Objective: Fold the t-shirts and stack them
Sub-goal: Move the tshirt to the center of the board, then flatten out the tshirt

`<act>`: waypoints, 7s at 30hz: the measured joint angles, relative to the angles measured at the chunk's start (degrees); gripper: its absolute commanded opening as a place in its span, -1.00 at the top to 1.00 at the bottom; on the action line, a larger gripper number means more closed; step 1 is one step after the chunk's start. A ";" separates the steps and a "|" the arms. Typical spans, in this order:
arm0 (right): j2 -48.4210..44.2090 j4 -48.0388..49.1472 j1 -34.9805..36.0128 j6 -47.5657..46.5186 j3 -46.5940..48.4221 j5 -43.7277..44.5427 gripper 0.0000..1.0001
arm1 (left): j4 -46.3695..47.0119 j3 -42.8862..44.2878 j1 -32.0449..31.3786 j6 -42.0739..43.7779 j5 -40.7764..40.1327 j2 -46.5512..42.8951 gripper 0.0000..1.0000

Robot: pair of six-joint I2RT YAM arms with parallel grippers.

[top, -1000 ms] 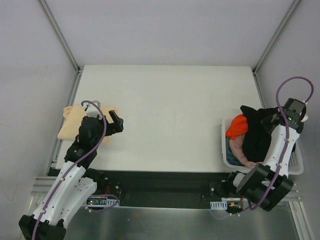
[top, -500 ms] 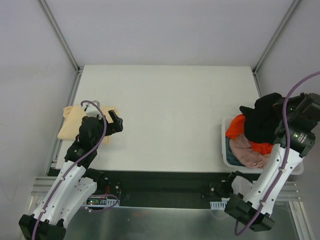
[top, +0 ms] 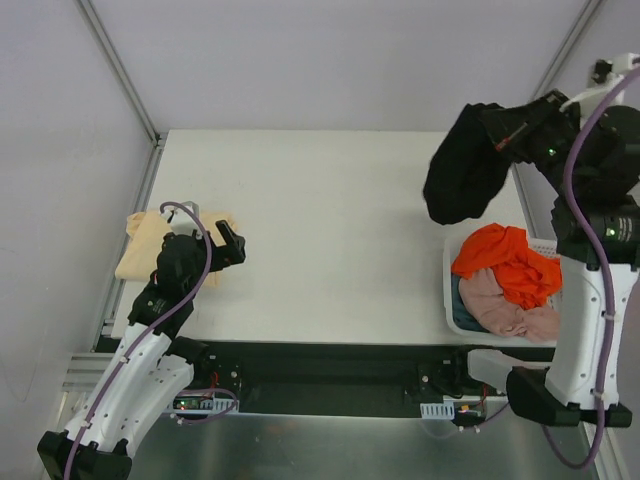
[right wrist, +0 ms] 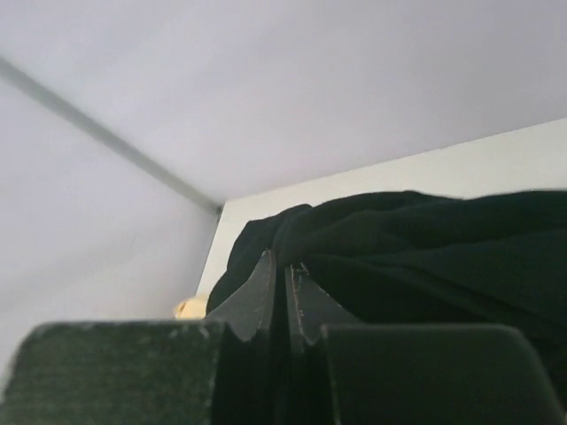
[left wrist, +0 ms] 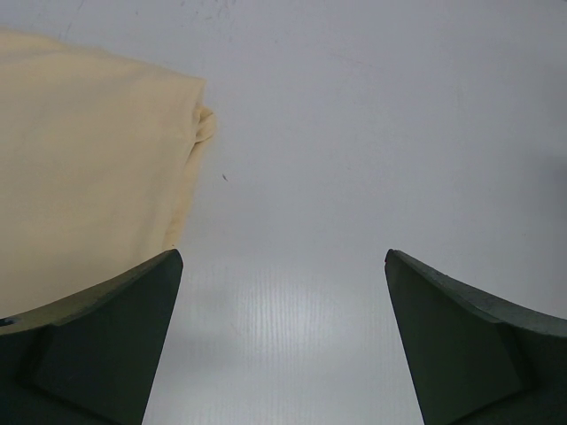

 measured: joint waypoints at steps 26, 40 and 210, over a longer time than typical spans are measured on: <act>29.40 -12.31 26.86 -26.60 -9.11 13.35 -0.93 | -1.16 0.00 0.00 -2.08 -6.78 1.25 -0.99; 29.92 7.69 33.07 -26.91 -15.26 9.05 -0.93 | -0.68 5.07 7.61 -11.02 1.46 26.34 -0.99; -5.40 -7.26 28.41 -21.03 -43.32 23.08 -0.93 | -18.10 20.48 6.38 -17.14 -2.14 23.06 -0.99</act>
